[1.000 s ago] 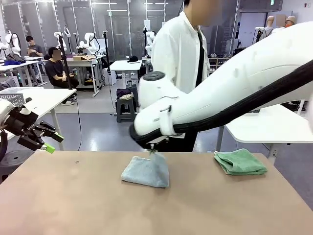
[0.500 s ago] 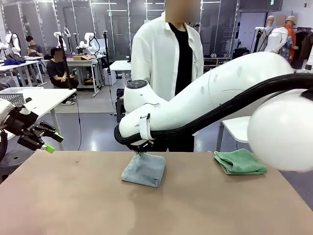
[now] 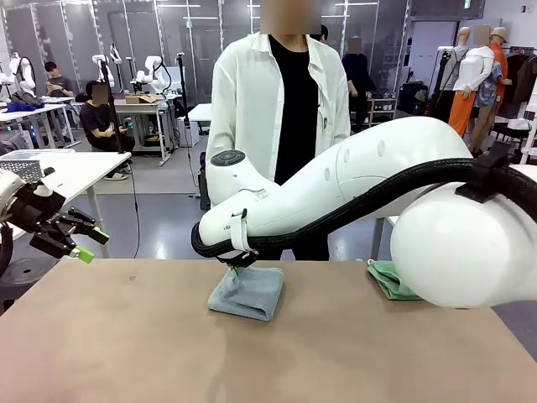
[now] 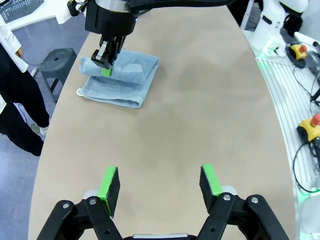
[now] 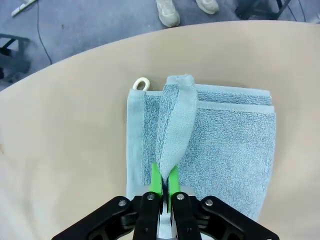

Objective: Fold the towels and place them in the basket.
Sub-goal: When a person lays out a Towel with hook on the table, fold it in half twice.

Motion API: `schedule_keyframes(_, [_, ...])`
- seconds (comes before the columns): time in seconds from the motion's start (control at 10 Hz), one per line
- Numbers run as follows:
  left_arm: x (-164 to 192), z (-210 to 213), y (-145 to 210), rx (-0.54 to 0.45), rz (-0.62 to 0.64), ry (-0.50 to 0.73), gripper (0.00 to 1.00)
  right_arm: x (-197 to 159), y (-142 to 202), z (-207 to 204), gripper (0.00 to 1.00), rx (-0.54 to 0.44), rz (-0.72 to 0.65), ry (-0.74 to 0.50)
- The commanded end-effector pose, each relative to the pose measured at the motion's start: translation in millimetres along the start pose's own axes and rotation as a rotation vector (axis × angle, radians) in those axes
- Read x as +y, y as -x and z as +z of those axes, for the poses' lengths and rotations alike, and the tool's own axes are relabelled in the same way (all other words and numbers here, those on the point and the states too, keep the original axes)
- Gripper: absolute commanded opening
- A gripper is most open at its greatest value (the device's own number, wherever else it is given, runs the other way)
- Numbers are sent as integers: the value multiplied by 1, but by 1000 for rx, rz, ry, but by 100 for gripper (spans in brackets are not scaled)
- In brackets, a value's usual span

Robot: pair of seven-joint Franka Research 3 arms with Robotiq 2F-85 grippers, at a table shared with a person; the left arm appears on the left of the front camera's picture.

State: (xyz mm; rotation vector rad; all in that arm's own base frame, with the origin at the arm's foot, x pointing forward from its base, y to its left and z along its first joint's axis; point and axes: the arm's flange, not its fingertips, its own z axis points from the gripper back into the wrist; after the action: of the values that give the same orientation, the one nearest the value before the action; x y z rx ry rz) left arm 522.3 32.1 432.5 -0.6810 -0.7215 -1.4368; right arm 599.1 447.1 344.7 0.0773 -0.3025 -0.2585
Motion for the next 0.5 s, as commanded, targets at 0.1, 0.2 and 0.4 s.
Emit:
schedule_keyframes(0.1, [-3,1,-2,1,-2,-5,81,3,-2,0,25,-1,-51,-23])
schedule_keyframes(0.2, [-3,1,-2,1,-2,-5,81,2,-3,1,43,13,-57,-62])
schedule_keyframes(0.4, [-3,1,-2,1,-2,-5,81,-4,-4,4,62,24,-61,-69])
